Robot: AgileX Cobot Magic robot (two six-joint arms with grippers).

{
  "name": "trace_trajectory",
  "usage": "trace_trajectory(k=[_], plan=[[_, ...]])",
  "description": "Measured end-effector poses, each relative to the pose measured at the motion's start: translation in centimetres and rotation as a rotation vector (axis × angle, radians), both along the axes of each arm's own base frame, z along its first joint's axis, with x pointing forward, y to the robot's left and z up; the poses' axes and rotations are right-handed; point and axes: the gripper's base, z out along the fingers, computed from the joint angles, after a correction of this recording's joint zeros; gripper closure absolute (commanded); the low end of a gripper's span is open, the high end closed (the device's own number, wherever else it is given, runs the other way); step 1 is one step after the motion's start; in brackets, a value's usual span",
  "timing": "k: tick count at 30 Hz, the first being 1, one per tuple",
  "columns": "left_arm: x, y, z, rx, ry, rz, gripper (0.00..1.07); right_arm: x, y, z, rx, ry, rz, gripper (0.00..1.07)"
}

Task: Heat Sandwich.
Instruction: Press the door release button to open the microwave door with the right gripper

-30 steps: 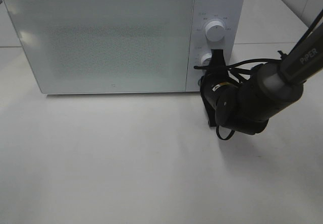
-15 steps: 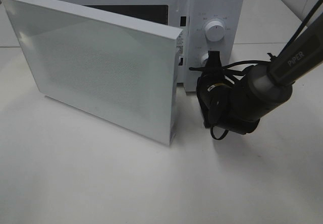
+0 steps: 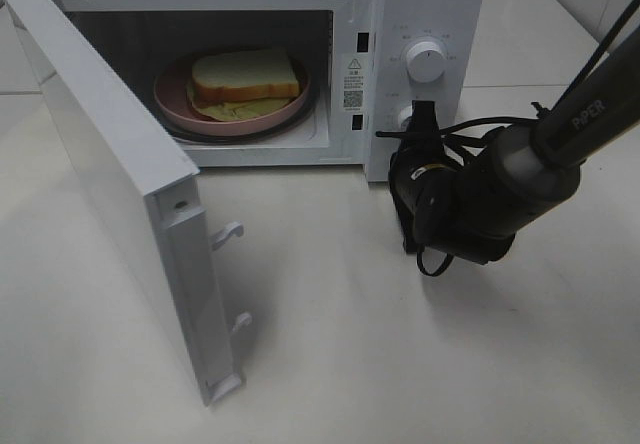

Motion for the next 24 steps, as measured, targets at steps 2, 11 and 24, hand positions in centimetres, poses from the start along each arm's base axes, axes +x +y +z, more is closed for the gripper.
trace_trajectory(k=[2, 11, 24], plan=[[0.0, 0.0, 0.0, 0.000, 0.000, 0.000, 0.05, 0.0, -0.1, 0.0, 0.003, 0.012, 0.000, 1.07], [0.0, 0.0, 0.0, 0.000, 0.000, 0.000, 0.05, 0.2, -0.2, 0.8, 0.035, 0.063, 0.014, 1.07], [0.0, 0.0, 0.0, 0.000, 0.000, 0.000, 0.05, -1.5, -1.0, 2.8, 0.018, 0.093, 0.099, 1.06]])
